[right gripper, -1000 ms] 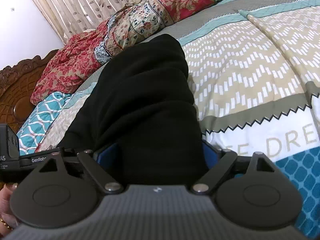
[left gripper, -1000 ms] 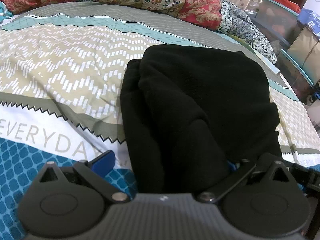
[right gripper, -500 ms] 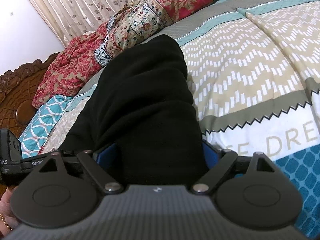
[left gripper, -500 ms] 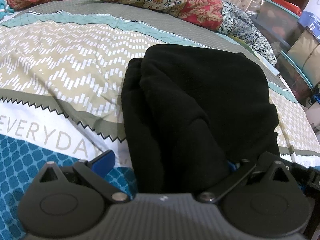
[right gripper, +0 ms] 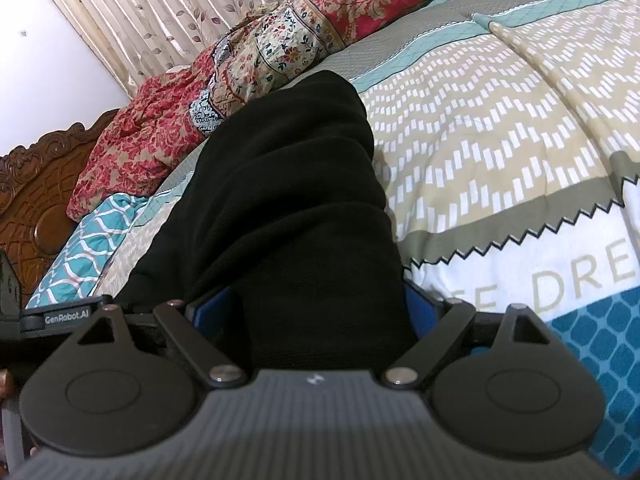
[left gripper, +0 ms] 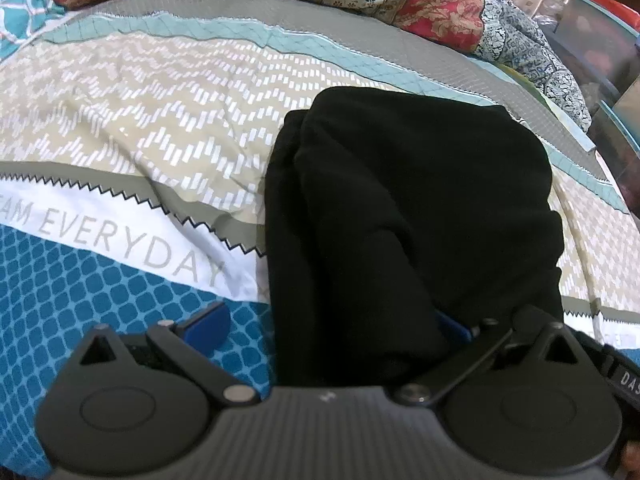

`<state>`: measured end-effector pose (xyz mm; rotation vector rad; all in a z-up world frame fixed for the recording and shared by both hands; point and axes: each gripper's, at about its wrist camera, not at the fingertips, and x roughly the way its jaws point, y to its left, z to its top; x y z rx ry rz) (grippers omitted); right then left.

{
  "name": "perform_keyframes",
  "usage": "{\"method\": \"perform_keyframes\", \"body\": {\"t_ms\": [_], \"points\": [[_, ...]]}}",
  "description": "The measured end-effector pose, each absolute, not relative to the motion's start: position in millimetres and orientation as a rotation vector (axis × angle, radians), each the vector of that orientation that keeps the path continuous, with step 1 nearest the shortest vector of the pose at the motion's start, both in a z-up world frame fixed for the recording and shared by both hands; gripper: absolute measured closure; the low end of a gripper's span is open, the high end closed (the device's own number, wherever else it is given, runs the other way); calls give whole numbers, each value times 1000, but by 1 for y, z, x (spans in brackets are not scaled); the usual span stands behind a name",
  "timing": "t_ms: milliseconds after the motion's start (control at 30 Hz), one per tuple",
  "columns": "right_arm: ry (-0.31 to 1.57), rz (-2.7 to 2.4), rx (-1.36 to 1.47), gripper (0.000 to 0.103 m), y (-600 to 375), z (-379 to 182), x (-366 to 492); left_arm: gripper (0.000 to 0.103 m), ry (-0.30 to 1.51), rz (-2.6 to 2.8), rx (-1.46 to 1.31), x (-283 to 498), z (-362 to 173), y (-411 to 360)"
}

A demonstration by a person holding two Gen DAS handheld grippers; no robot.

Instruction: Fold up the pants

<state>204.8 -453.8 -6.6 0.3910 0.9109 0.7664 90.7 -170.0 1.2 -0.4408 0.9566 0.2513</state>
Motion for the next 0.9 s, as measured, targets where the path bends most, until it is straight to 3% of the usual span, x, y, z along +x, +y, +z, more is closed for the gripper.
{"method": "perform_keyframes", "body": {"t_ms": [900], "points": [[906,754,439,13,-453,-6,201,0,955,232,-440,81,3,-172]]}}
